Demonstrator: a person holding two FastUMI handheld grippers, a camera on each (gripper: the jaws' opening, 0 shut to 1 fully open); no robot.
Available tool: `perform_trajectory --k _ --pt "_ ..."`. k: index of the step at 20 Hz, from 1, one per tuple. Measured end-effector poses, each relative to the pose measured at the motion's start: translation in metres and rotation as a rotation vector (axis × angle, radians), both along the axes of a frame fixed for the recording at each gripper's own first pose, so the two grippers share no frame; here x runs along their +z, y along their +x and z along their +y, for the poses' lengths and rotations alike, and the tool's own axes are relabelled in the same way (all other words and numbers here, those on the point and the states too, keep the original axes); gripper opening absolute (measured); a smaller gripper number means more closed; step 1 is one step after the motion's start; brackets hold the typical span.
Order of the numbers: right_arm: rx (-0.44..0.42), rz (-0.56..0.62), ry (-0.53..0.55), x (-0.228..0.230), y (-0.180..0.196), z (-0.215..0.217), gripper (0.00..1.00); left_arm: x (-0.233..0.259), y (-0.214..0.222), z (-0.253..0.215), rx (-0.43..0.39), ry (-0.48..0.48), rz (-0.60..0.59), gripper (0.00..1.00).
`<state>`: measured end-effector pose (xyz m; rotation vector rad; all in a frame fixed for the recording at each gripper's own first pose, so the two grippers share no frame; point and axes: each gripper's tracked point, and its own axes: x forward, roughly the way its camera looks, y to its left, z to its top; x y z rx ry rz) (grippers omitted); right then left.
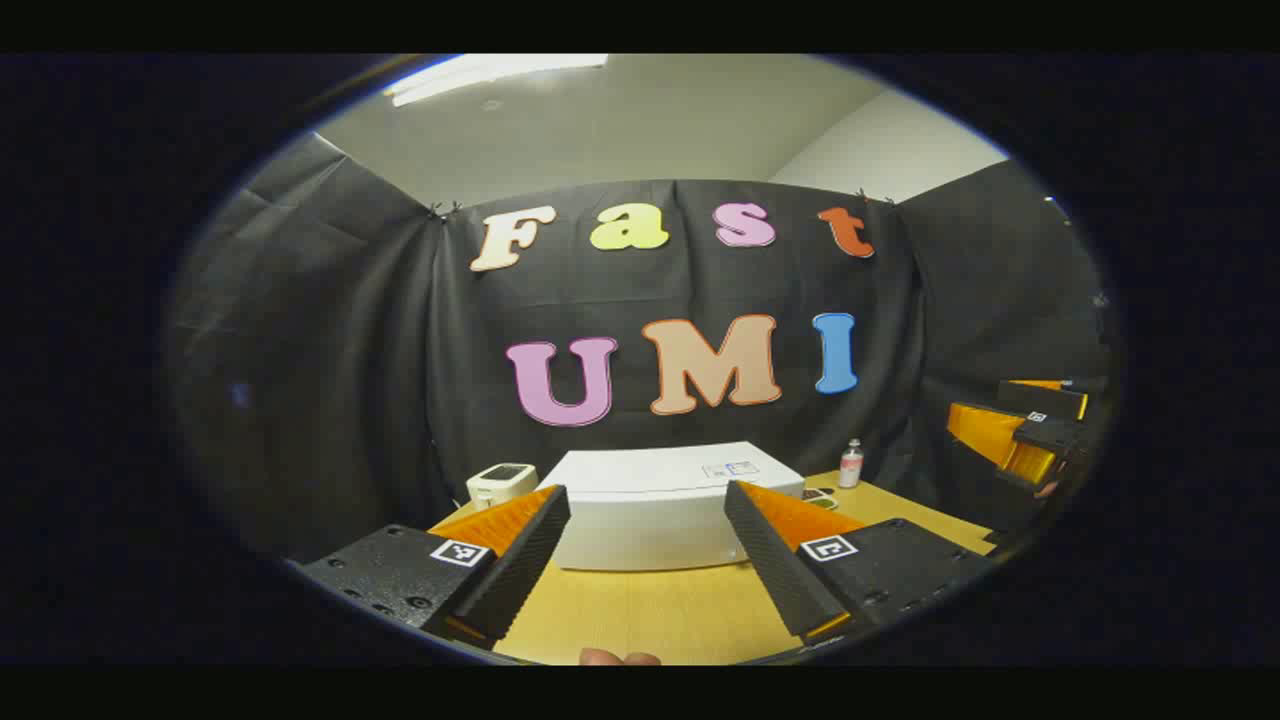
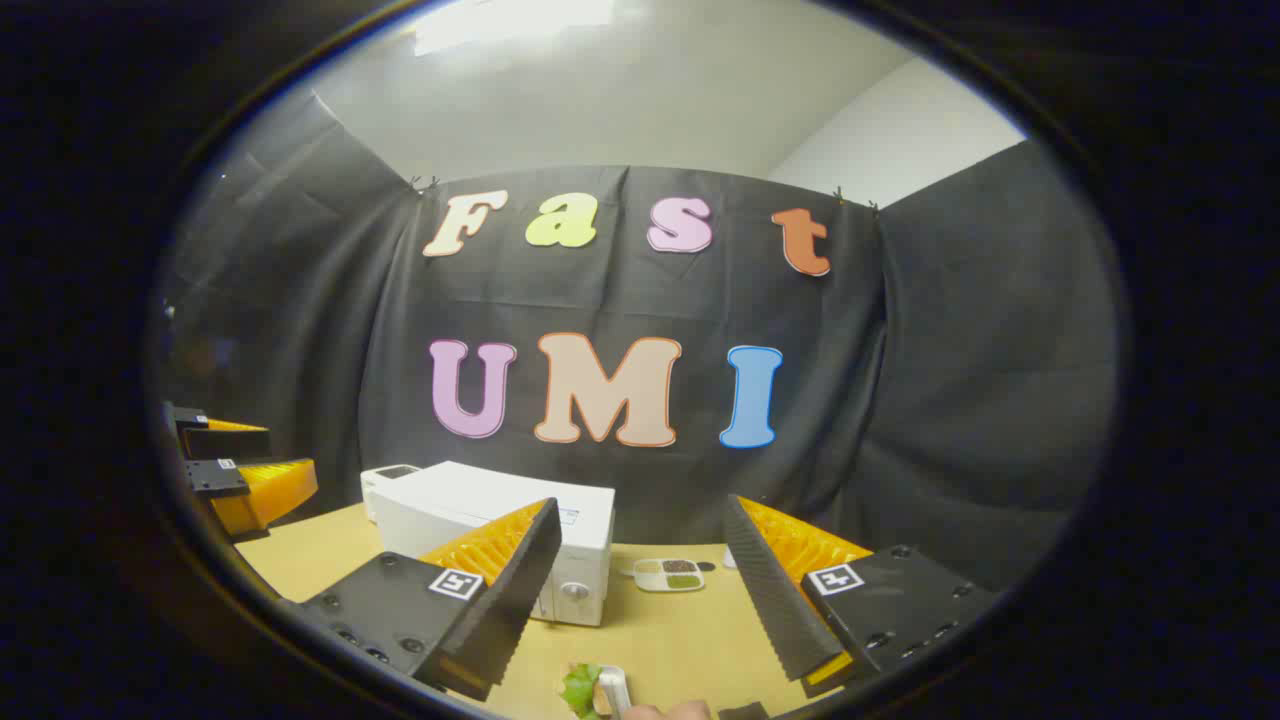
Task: Open the microwave oven with the left hand, put the food in, and close the microwave oven.
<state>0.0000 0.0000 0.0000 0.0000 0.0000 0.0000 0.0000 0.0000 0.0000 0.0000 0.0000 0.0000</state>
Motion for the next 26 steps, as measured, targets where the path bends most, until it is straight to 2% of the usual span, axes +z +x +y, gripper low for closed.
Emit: perform_trajectory --k 1,4,15,26 --pt "-0.003 0.004 0.001 0.0 0.001 -0.003 0.97 0.001 0.0 -0.002 -0.001 0.002 0.001 0.94" --pt "-0.006 0.006 0.001 -0.003 0.009 -0.008 0.96 0.001 0.006 -0.006 0.0 -0.002 0.002 0.97" --pt "0.005 0.004 0.018 -0.005 0.037 -0.011 0.96 -0.004 0.03 -0.006 0.024 0.012 0.012 0.97" --pt "0.021 0.005 0.004 -0.007 0.046 -0.01 0.97 -0.009 0.037 -0.014 0.009 0.018 0.023 0.97"
